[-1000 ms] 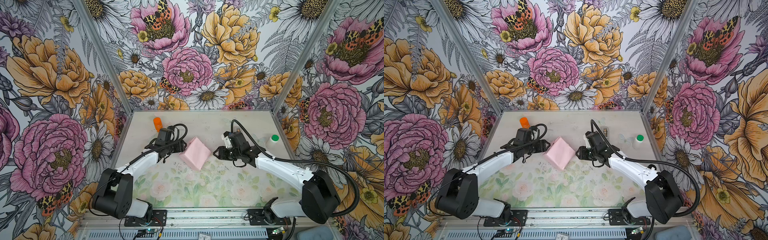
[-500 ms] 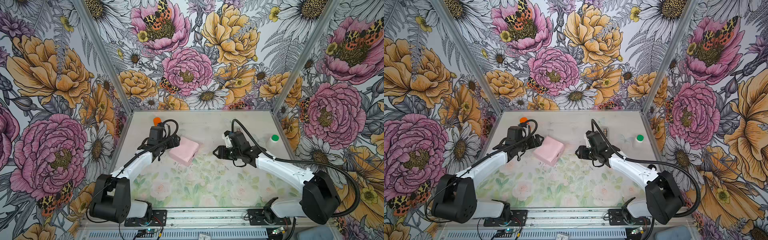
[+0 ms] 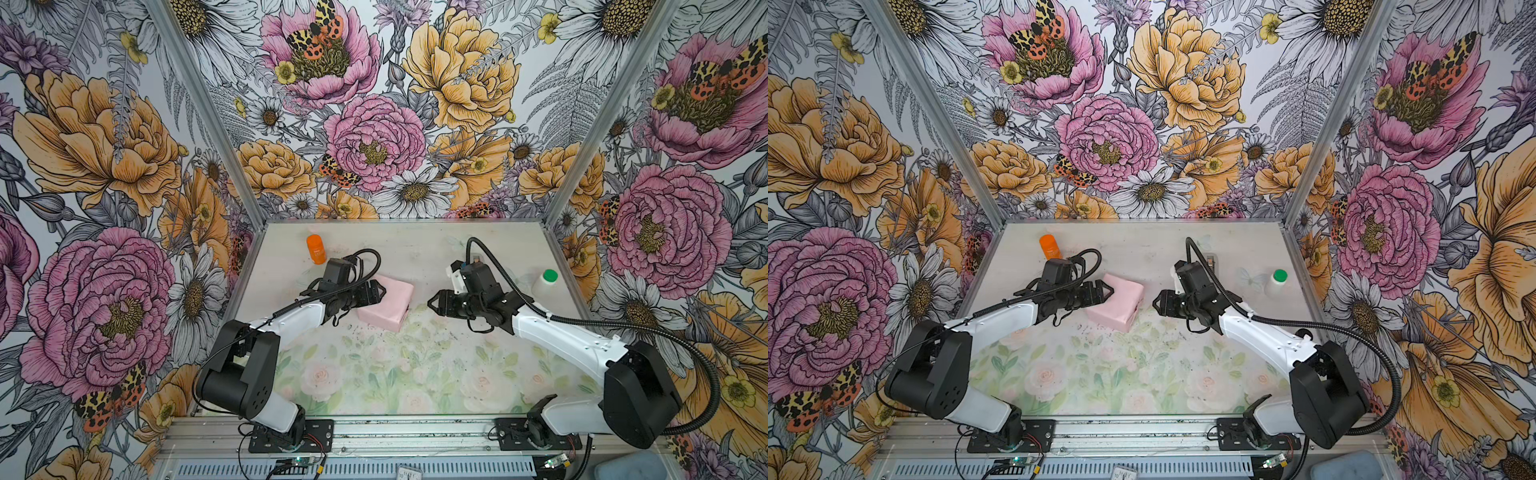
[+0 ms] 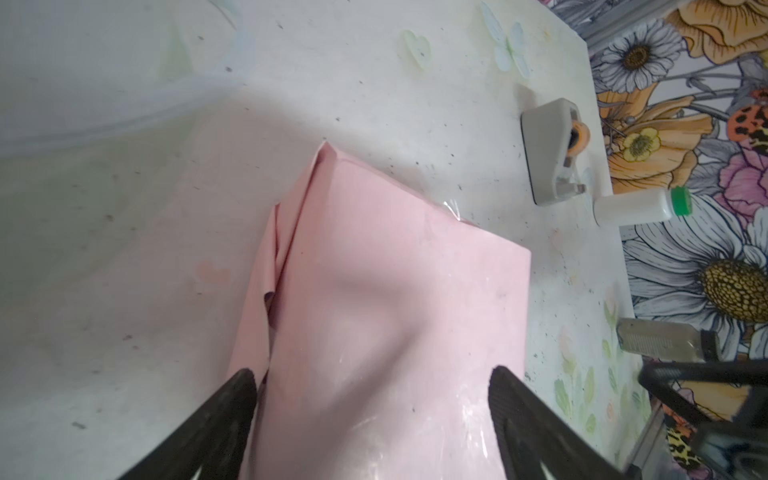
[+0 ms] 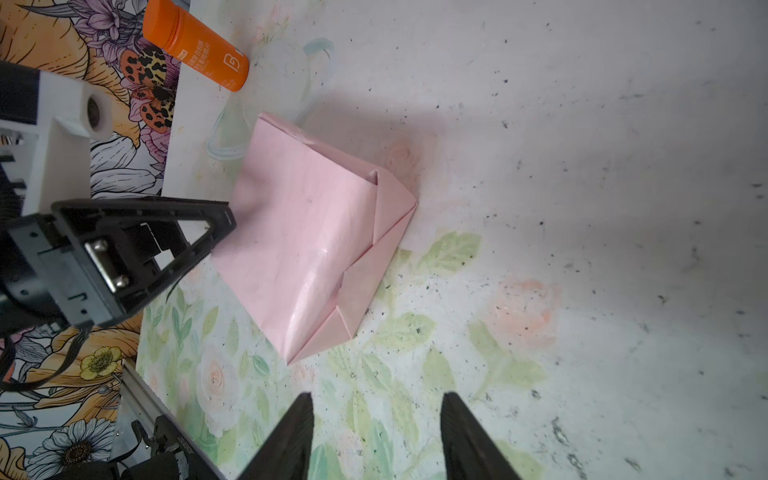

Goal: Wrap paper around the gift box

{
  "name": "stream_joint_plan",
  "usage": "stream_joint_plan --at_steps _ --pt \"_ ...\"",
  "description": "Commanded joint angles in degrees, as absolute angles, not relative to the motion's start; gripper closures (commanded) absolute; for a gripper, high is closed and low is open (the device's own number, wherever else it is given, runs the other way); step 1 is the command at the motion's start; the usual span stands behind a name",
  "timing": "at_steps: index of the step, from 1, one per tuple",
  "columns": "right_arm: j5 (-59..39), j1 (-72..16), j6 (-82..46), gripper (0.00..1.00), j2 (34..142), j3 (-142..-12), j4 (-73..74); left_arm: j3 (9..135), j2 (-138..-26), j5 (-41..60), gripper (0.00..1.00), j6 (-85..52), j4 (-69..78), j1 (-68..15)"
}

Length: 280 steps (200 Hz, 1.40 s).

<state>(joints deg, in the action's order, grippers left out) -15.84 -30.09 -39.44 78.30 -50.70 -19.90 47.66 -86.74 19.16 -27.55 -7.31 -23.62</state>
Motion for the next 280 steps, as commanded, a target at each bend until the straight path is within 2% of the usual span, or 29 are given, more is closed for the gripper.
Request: stream_joint_plan --at_steps 1,28,45,73,97,105,110,112,114,144,167,188,202,215,227,263,280 --pt "-14.68 -27.75 -39.20 0.49 75.13 -49.13 -18.28 46.61 -85.32 20.77 0.11 -30.27 -3.87 -27.96" --pt "-11.30 -24.46 -37.98 0.48 71.31 -47.01 -17.87 46.27 -83.14 16.82 0.11 -29.64 -3.96 -29.58" --pt "-9.70 -22.21 -36.69 0.48 69.39 -45.82 -17.58 46.38 -79.36 11.51 0.07 -27.24 -5.94 -28.47" --pt "-6.98 -18.16 -32.86 0.47 67.41 -43.74 -15.94 43.76 -70.82 1.48 0.02 -22.90 -5.26 -24.74" --pt "1.88 -13.77 -29.35 0.44 65.21 -40.60 -11.08 38.46 -62.18 -11.29 0.01 -15.78 -1.06 -21.64" --pt "4.61 -12.38 -28.18 0.33 64.65 -38.92 -8.39 35.86 -59.34 -16.03 0.01 -12.64 1.63 -20.72" --pt "5.81 -11.42 -27.46 0.17 64.45 -37.93 -6.47 33.95 -57.84 -18.02 0.01 -10.66 4.10 -20.13" --pt "6.11 -11.01 -27.12 0.05 64.36 -37.54 -5.73 33.12 -57.20 -18.79 0.01 -9.89 4.78 -19.91" --pt "6.27 -10.55 -26.86 0.02 64.30 -37.18 -5.01 32.32 -56.82 -19.46 0.01 -8.98 6.21 -19.70" --pt "7.41 -4.80 -21.92 0.01 64.43 -32.20 6.70 21.80 -50.77 -26.71 0.01 -0.29 19.86 -16.92" --pt "11.19 -3.04 -15.81 0.01 66.28 -30.79 12.09 13.76 -51.51 -26.49 0.01 1.24 31.42 -12.01" --pt "15.34 -2.41 -10.83 0.01 69.87 -29.24 17.61 9.75 -57.60 -19.41 0.01 -0.75 39.06 -5.36" --pt "15.67 -1.80 -8.97 0.00 73.13 -26.66 24.61 11.81 -63.02 -14.31 0.01 -2.29 40.87 -2.26" --pt "14.72 -0.93 -7.91 0.01 76.95 -24.34 32.31 14.76 -68.38 -12.46 0.01 -0.69 41.86 -2.04" --pt "12.77 -0.32 -7.75 0.01 78.19 -26.66 29.69 15.45 -73.18 -10.28 0.01 0.10 47.40 -1.94" --pt "7.14 -0.01 -3.99 0.01 84.22 -26.43 39.67 13.76 -92.28 -7.30 0.01 3.68 74.62 -2.24" --pt "4.64 0.40 -3.64 0.00 86.62 -24.55 44.87 15.83 -87.05 -8.48 0.01 1.91 61.65 -1.58"
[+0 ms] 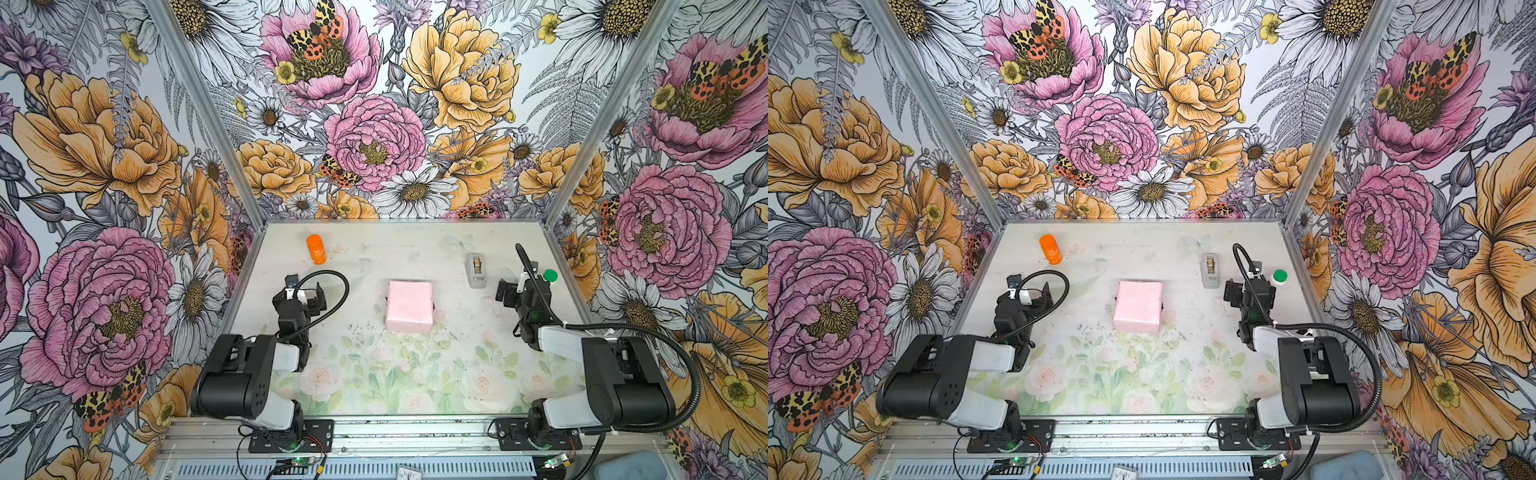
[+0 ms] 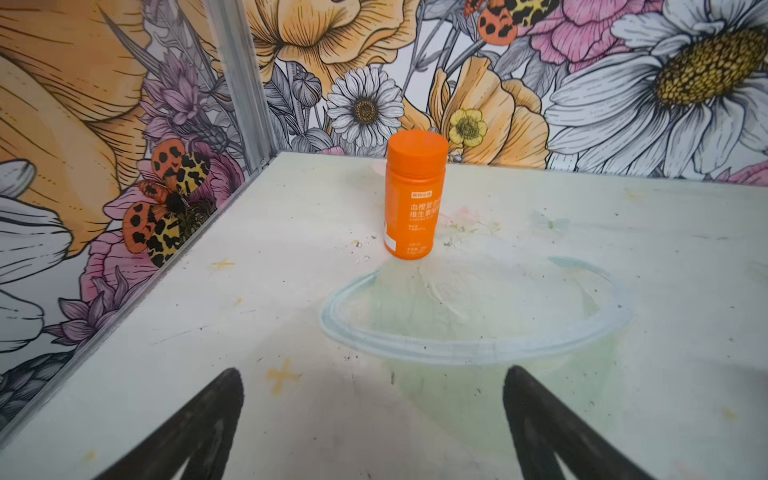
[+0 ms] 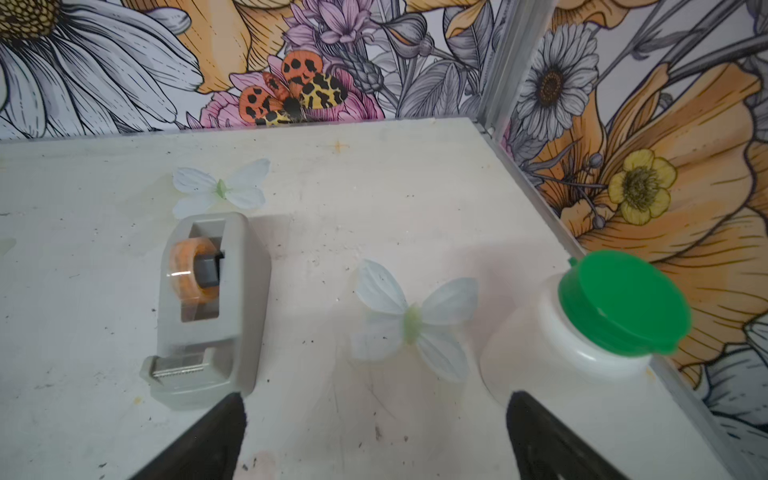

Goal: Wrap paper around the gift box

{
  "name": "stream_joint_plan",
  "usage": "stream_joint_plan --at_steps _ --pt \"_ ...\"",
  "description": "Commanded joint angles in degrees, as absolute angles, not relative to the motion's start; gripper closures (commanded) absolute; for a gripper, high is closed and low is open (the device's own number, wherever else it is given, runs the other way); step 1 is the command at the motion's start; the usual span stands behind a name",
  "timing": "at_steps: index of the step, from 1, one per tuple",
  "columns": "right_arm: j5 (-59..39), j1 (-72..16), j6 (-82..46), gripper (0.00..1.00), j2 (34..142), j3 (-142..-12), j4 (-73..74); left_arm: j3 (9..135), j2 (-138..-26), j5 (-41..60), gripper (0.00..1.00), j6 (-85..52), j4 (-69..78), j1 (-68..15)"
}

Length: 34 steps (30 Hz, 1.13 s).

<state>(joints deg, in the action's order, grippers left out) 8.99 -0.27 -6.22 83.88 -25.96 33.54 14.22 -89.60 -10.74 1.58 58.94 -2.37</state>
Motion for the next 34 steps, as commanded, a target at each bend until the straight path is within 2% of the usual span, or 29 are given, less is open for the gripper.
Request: stream_joint_plan --at_steps 1,4,6,34 --pt "4.61 0.46 -3.71 0.01 86.55 -24.45 44.80 16.18 -87.21 -8.59 0.01 1.79 61.33 -1.49" --pt "3.96 0.84 -3.72 0.00 88.15 -22.68 49.53 20.89 -87.78 -11.51 0.01 -1.75 53.13 0.25" --pt "3.28 1.32 -4.14 0.00 88.13 -22.81 49.11 19.94 -89.10 -11.53 0.01 -1.91 57.43 0.34" --pt "3.05 1.52 -4.37 0.01 88.15 -22.86 48.89 21.10 -88.86 -13.80 0.01 -0.27 54.88 -1.14"
